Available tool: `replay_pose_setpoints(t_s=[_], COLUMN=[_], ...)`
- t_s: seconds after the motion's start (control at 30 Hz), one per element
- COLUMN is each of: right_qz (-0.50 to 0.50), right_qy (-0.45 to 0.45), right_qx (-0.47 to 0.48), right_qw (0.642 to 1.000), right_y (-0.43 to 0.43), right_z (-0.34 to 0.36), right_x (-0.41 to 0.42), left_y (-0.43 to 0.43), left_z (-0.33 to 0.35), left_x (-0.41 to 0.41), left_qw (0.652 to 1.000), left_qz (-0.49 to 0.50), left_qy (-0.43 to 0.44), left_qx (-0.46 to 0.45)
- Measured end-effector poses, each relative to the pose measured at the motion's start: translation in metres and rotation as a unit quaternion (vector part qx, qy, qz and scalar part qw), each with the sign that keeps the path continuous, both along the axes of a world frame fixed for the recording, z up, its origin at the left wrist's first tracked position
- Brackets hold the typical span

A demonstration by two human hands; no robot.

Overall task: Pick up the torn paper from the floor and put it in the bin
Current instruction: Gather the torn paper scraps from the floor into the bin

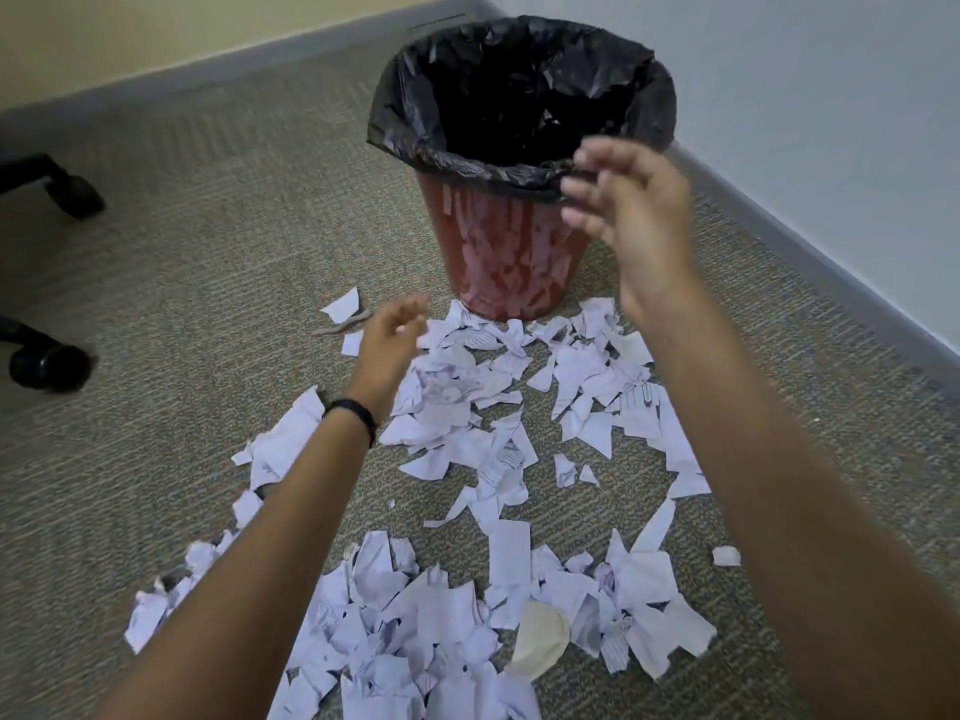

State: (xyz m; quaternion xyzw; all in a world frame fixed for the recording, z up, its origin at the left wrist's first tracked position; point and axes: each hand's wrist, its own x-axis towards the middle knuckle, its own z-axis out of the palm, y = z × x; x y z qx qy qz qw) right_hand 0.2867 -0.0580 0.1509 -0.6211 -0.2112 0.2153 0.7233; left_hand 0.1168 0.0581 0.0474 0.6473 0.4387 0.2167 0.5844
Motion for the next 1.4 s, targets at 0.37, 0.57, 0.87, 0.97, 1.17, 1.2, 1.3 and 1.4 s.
replay_pose_setpoints(t_s=[0.37,0.57,0.87,0.97,1.17,1.2,1.3,1.4], right_qz=[0.056,0.182,0.303,0.286,0.204,0.200,0.196,0.190], right_qy=[-0.133,-0.205,-0.379,-0.359,-0.378,-0.381,-0.380,-0.375], right_qx=[-0.431,-0.515,-0.621,-0.601,-0.562,-0.554,-0.535,-0.509], right_qw=[0.891,0.812,0.615,0.654,0.707,0.713,0.728,0.751], right_y=[-0.069,-0.063,-0.041,-0.047,-0.059,-0.061,-0.066,-0.069], right_z=[-0.177,-0.203,-0.217,-0.221,-0.224,-0.225,-0.224,-0.221], right_x=[0.031,0.028,0.026,0.025,0.019,0.018,0.013,0.006], left_y=[-0.024,-0.020,-0.015,-0.014,-0.013,-0.014,-0.018,-0.021], left_z=[-0.119,-0.120,-0.121,-0.121,-0.118,-0.119,-0.118,-0.118], left_x=[-0.055,-0.041,-0.037,-0.038,-0.045,-0.048,-0.053,-0.059], left_qw=[0.783,0.792,0.760,0.753,0.765,0.767,0.765,0.774], left_qz=[-0.333,-0.319,-0.350,-0.358,-0.348,-0.342,-0.330,-0.324], left_qy=[0.466,0.453,0.481,0.486,0.469,0.463,0.444,0.422], left_qx=[0.242,0.257,0.262,0.261,0.273,0.284,0.330,0.342])
